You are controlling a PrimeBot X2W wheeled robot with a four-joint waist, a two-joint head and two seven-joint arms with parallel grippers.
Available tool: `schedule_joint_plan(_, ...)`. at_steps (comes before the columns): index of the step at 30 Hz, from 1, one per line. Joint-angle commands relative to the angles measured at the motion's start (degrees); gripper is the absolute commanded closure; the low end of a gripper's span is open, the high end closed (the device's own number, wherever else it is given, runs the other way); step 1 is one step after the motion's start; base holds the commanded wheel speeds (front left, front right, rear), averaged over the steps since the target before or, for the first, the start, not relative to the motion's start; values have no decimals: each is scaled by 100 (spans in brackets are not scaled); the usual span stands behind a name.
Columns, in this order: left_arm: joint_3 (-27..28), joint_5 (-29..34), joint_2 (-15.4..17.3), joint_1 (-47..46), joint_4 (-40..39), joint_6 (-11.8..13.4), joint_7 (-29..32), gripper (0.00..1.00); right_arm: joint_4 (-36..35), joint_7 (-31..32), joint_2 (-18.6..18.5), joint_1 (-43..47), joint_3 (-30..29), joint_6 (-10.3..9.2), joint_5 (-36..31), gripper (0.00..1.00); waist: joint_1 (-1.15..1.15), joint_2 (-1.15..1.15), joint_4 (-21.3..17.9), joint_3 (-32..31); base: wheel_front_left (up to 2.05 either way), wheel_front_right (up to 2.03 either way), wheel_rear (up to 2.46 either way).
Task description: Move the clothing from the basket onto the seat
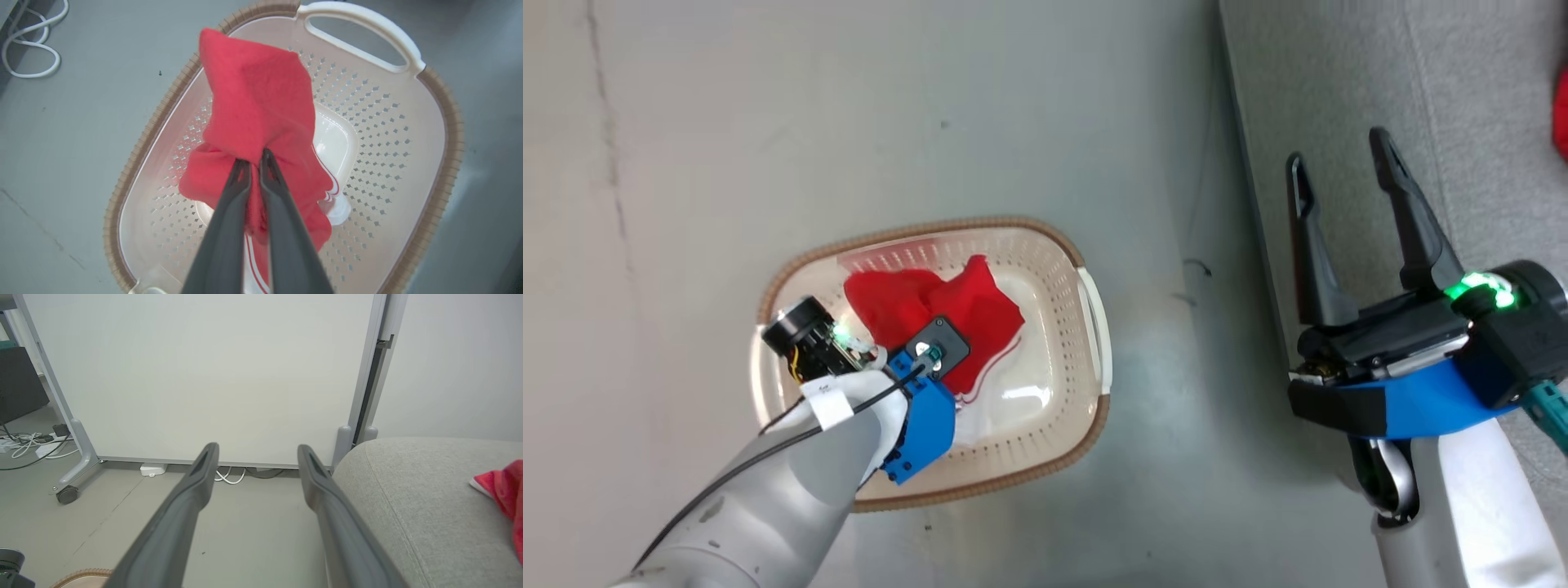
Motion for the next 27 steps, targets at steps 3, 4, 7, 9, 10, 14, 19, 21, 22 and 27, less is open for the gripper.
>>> schedule_joint_plan(3, -4, -221, -61, 185, -32, -5, -227, 100, 94, -3, 2, 188, -27, 3, -56, 0, 1, 0, 216, -615, 0, 0, 0)
schedule_joint_plan(4, 7, -304, -75, 231, -36, -5, -290, 100, 125, -3, 2, 232, -38, 3, -62, 0, 1, 0, 246, -730, 0, 0, 0)
schedule_joint_plan(7, 25, -505, -107, 356, -73, -5, -449, 100, 215, -3, 2, 383, -40, 3, -67, 0, 1, 0, 326, -1043, 0, 0, 0)
schedule_joint_plan(9, 46, -625, -95, 433, -96, -5, -534, 100, 280, -3, 2, 480, -41, 3, -74, 0, 1, 0, 369, -1259, 0, 0, 0)
schedule_joint_plan(10, 48, -680, -94, 475, -115, -5, -560, 100, 312, -3, 1, 538, -46, 3, -76, 0, 1, 0, 395, -1372, 0, 0, 0)
schedule_joint_plan(14, 190, -954, -60, 604, -208, -5, -645, 100, 409, -3, -5, 741, -58, 3, -60, 0, 1, 0, 461, -1758, 0, 0, 0)
schedule_joint_plan(19, 608, -1219, 52, 682, -596, 3, -677, 100, 521, -3, -28, 970, -58, 3, -19, 0, 1, 0, 515, -2192, 0, 0, 0)
schedule_joint_plan(21, 809, -1196, 159, 779, -811, 49, -673, 100, 558, -3, -32, 1060, -72, 3, -9, 0, 1, 0, 538, -2350, 0, 0, 0)
schedule_joint_plan(22, 933, -1201, 201, 828, -919, 58, -673, 100, 574, -3, -34, 1102, -78, 3, -3, 0, 1, 0, 549, -2427, 0, 0, 0)
schedule_joint_plan(27, 1437, -1045, 373, 999, -1440, 136, -676, 100, 648, -3, -45, 1280, -75, 3, 18, 0, 1, 0, 588, -2765, 0, 0, 0)
